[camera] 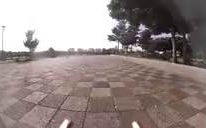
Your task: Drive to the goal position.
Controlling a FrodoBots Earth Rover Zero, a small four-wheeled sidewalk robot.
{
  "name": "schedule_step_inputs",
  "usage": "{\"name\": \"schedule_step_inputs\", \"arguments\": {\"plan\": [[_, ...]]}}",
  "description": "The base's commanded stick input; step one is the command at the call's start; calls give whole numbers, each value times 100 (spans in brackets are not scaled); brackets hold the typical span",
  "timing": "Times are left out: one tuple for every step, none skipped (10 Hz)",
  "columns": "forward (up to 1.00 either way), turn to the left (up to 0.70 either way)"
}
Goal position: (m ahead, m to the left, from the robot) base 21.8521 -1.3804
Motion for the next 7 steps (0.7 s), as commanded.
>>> {"name": "schedule_step_inputs", "arguments": {"plan": [[50,0],[50,0],[50,11],[50,13],[50,38],[50,50],[50,49]]}}
